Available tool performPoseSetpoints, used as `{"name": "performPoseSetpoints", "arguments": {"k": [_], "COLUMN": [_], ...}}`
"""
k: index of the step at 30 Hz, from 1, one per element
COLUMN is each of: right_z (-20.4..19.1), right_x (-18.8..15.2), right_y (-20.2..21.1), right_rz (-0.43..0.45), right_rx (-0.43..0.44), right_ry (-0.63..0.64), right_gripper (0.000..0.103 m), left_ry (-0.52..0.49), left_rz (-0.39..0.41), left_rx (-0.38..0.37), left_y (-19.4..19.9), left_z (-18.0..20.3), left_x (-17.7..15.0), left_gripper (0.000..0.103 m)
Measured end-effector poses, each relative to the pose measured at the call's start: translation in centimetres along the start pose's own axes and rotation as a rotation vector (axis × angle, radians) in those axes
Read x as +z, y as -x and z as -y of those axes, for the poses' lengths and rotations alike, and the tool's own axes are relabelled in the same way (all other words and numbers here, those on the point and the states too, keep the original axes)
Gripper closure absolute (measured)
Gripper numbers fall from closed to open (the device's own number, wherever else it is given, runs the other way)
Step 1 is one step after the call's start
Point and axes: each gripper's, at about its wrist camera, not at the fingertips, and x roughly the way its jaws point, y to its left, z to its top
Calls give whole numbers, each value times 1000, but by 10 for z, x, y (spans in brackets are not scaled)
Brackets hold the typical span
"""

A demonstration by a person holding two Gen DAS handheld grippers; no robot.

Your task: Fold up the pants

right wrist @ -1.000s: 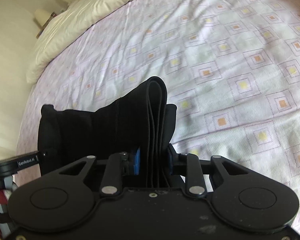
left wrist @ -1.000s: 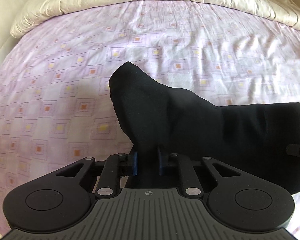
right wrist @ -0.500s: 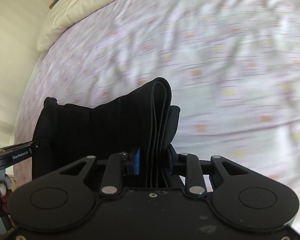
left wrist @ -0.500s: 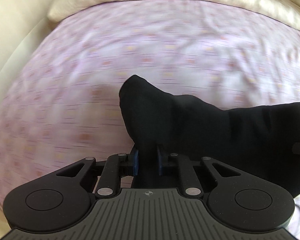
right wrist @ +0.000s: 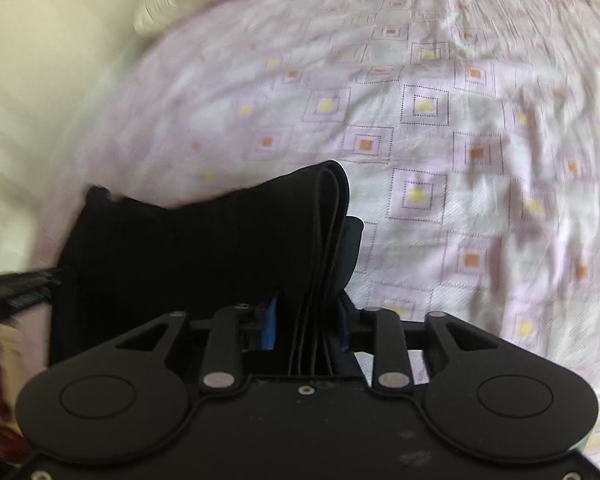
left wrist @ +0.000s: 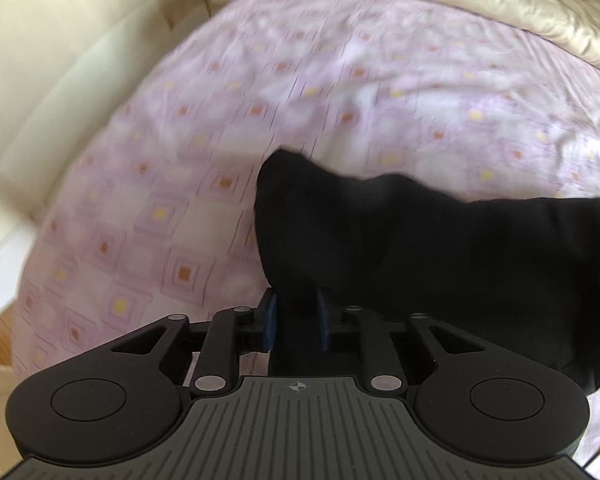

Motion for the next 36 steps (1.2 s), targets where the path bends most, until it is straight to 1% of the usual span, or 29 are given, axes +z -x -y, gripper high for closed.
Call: {"name": "performPoseSetpoints", "arguments": {"k": [2, 4, 8, 10, 13, 15, 17, 20, 25, 26, 28, 32, 34, 36], "right_z": [-1, 4, 12, 11, 7, 2, -4, -9, -24, -26, -30, -34, -34, -34], "right_x": [0, -1, 0, 1, 0, -7, -14, -33, -66, -72, -84, -109, -118, -127], "right_y": [-10, -12, -7, 1, 26, 45, 61, 83, 116, 123, 138, 167, 178, 189], "right_rz": [-28, -33, -49, -26, 44, 90, 120, 138, 173, 178, 193, 224, 234, 242], "right_rx": [-62, -74, -82, -100, -144, -159, -160, -145, -100, -95, -87, -87, -85, -80], "right_ry": [11, -25, -95, -94, -61, -43, -41, -28, 14, 23, 47, 88, 95, 102], "right_gripper": [58, 53, 53, 52, 48, 46, 45, 45, 43, 43, 43, 42, 41, 41], "left_ry": [-20, -45, -43, -45, -55, -41, -30, -1, 95, 111, 104, 43, 37, 49], "left_rz": [2, 10, 24, 42, 68, 76, 80, 96, 95, 97, 95, 101, 123, 133], "left_rx": [1, 6, 16, 43, 108, 107, 93, 77, 13, 14, 39, 108, 97, 66], "left_y": [-6, -11, -7, 2, 19, 33, 49, 76, 114, 121, 133, 156, 169, 181], "left_z": [0, 3, 1, 1, 5, 8, 13, 24, 41, 45, 57, 79, 85, 87], "left_x": [-4, -5, -7, -8, -13, -18, -23, -32, -52, -57, -66, -86, -97, -106], "left_gripper": [76, 75, 75, 76, 76, 76, 76, 76, 76, 76, 76, 76, 76, 76]}}
